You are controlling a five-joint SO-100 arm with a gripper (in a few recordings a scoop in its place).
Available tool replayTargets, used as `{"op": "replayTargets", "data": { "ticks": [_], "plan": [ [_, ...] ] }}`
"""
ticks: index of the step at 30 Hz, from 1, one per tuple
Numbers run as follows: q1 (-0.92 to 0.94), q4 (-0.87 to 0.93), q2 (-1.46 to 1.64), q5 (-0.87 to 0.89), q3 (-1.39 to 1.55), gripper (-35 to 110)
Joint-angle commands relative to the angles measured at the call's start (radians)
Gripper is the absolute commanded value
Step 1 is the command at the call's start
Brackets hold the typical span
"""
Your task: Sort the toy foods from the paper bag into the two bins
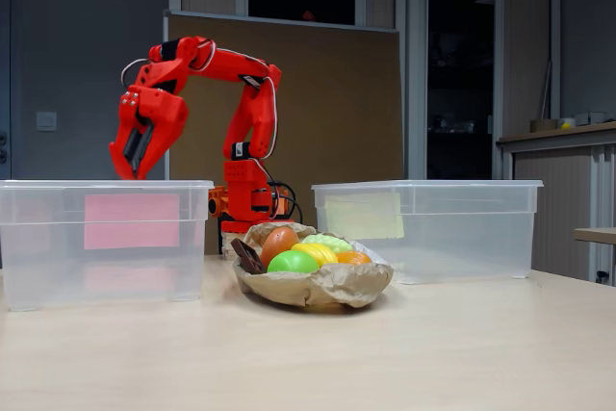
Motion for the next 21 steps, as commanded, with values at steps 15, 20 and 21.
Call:
{"op": "replayTargets", "data": {
  "ticks": [15,20,21],
  "plan": [
    [0.084,-0.233,-0.322,0.058,0.071,2],
    [0.107,-0.284,-0.433,0.061,0.074,4],
    [0.112,-0.287,-0.451,0.061,0.071,4]
  ]
}}
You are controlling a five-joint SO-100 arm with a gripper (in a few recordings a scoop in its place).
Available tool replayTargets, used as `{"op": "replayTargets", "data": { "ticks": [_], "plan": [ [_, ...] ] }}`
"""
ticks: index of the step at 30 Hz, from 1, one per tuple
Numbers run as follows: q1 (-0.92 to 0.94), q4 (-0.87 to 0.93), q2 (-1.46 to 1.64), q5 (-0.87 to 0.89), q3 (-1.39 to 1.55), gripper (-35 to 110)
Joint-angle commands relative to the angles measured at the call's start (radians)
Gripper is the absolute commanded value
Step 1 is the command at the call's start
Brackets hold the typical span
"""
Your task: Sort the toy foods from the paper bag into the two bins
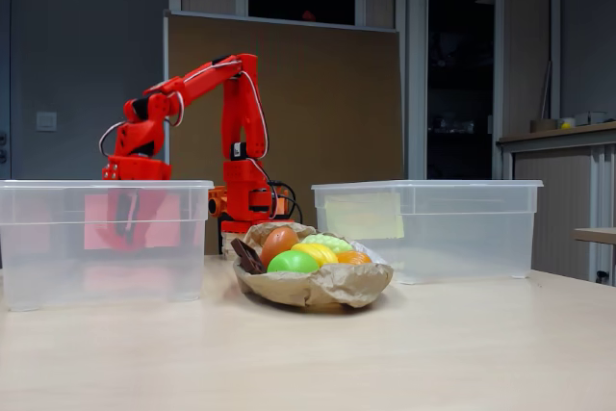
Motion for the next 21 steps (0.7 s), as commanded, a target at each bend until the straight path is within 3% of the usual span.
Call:
{"op": "replayTargets", "data": {
  "ticks": [1,7,13,21],
  "plan": [
    [0.025,-0.015,-0.040,0.021,-0.005,4],
    [0.031,-0.021,-0.124,0.018,-0.049,6],
    [0.031,0.002,-0.146,0.003,-0.081,18],
    [0.017,0.046,-0.005,-0.089,-0.089,27]
  ]
}}
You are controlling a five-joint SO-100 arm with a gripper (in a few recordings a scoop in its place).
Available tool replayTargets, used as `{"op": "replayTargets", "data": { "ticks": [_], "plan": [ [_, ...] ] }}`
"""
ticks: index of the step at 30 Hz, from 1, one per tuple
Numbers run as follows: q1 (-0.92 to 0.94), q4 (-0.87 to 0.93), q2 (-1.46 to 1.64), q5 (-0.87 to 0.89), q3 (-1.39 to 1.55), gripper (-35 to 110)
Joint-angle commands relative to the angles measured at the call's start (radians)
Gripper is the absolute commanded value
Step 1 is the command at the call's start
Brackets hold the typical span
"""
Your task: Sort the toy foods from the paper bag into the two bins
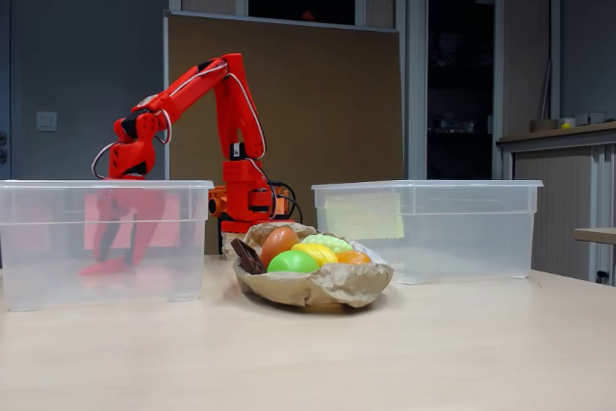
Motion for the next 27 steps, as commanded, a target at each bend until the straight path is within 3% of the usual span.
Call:
{"op": "replayTargets", "data": {
  "ticks": [1,7,16,23,27],
  "plan": [
    [0.000,0.046,0.138,-0.067,-0.025,27],
    [-0.061,0.138,0.351,-0.222,-0.087,27],
    [-0.396,0.204,0.499,-0.523,-0.365,22],
    [-0.640,0.275,0.356,-0.597,-0.600,18],
    [-0.732,0.321,0.233,-0.543,-0.686,14]
  ]
}}
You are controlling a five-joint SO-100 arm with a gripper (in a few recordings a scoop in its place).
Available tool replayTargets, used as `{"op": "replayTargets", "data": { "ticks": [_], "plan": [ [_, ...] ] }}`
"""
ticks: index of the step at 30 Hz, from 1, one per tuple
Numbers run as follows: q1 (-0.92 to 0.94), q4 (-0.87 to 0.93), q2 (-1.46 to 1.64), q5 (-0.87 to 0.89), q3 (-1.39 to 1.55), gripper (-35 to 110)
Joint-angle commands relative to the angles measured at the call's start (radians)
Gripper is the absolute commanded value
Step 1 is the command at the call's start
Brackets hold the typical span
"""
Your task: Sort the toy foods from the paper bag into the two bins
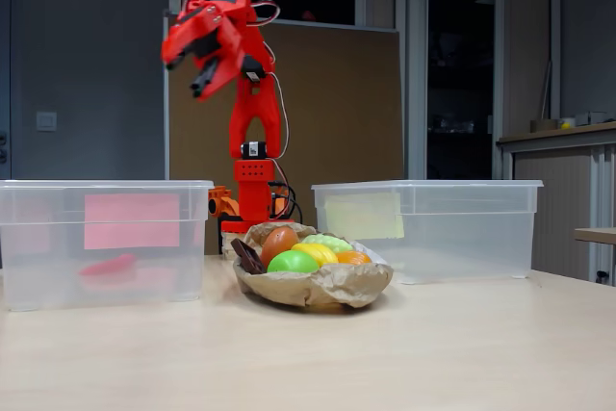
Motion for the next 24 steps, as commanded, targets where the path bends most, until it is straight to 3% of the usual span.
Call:
{"op": "replayTargets", "data": {
  "ticks": [1,10,24],
  "plan": [
    [-0.064,0.052,-0.077,0.069,-0.083,13],
    [-0.166,0.164,-0.357,0.334,-0.210,15],
    [-0.190,0.215,-0.588,0.417,-0.321,22]
  ]
}}
